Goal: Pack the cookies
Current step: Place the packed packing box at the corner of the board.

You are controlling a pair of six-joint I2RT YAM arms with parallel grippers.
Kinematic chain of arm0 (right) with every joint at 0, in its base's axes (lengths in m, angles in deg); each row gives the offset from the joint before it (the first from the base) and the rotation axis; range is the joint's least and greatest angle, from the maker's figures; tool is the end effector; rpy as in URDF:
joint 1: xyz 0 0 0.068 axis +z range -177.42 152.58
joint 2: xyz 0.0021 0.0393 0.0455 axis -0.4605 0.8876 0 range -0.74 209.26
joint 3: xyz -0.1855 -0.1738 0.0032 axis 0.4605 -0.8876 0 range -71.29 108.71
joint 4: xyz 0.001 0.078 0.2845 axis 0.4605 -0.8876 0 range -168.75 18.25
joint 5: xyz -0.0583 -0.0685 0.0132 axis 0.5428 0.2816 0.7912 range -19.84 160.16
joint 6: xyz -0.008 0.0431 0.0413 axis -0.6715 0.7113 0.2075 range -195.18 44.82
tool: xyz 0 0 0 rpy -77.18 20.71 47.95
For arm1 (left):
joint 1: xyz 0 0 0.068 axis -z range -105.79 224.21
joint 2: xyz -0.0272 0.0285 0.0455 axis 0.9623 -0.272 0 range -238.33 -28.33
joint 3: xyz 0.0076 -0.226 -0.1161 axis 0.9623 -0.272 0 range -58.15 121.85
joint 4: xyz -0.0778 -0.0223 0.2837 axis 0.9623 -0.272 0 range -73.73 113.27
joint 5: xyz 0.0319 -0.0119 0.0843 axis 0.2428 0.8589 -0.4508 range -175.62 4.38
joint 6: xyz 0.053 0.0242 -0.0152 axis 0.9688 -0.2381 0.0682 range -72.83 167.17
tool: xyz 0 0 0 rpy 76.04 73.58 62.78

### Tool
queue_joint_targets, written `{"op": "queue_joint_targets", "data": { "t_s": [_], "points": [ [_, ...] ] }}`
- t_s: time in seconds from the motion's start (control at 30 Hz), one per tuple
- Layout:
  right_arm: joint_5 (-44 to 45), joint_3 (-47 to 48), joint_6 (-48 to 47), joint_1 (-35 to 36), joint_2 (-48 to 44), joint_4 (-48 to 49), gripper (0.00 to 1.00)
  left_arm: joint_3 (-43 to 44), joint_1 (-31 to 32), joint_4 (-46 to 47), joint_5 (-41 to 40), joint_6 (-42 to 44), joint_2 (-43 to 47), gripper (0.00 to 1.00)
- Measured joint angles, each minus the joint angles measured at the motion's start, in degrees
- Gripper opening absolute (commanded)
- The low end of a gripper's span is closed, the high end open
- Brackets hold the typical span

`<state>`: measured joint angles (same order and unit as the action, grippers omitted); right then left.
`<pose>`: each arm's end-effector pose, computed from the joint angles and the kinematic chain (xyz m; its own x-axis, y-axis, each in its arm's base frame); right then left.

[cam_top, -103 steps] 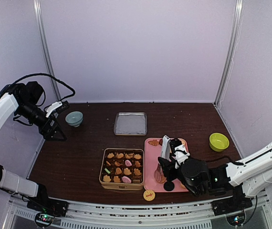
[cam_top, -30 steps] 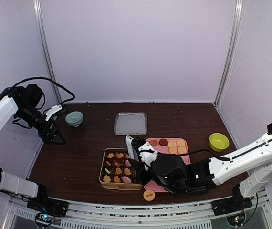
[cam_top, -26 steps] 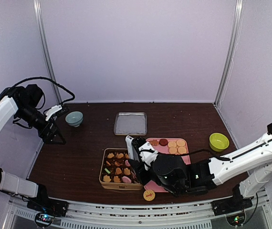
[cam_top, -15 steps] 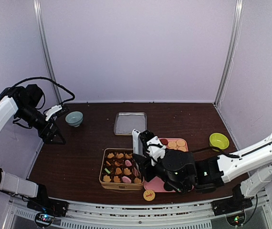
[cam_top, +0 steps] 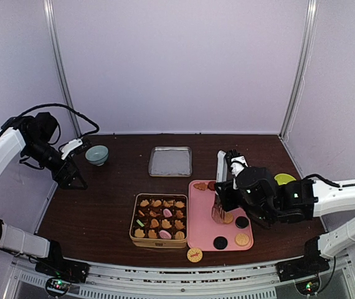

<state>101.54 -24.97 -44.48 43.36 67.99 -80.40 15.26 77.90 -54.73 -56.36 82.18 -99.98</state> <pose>0.1239 0.2845 0.2323 -0.4826 -0.0605 -0.8737 -0.4803 0.8525 0.2063 0.2465 -0.0377 0.3047 -0.6953 0.5462 -0.4671 0.6969 0.6712 -0.2525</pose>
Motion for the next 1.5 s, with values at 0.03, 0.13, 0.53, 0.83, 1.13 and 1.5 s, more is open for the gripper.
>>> {"op": "queue_joint_targets", "data": {
  "t_s": [0.03, 0.13, 0.53, 0.83, 1.13, 1.5],
  "points": [
    [-0.7, 0.5, 1.3, -1.1, -0.4, -3.2, 0.26, -0.3, 0.0, 0.3, 0.0, 0.0, 0.0, 0.98],
    [-3.8, 2.1, 5.1, -4.0, -1.0, -13.4, 0.27, -1.0, 0.0, 1.5, 0.0, -0.2, 0.0, 0.98],
    [-19.2, 2.2, 16.7, -21.6, 1.5, -18.6, 0.33, -3.9, 0.0, 8.7, 0.1, -4.6, -1.3, 0.97],
    [-25.0, 2.3, 21.9, -27.5, 12.0, -14.8, 0.4, 8.0, 7.0, 18.8, -5.6, -15.5, -21.4, 0.93],
    [-25.4, 1.9, 26.7, -27.7, 13.5, -11.5, 0.68, 39.3, 13.7, 21.8, -11.1, -25.4, -49.8, 0.91],
    [-23.3, -2.1, 27.7, -26.9, 9.1, -9.5, 0.72, 50.5, 20.9, 20.7, -14.4, -31.2, -66.4, 0.77]
  ]
}}
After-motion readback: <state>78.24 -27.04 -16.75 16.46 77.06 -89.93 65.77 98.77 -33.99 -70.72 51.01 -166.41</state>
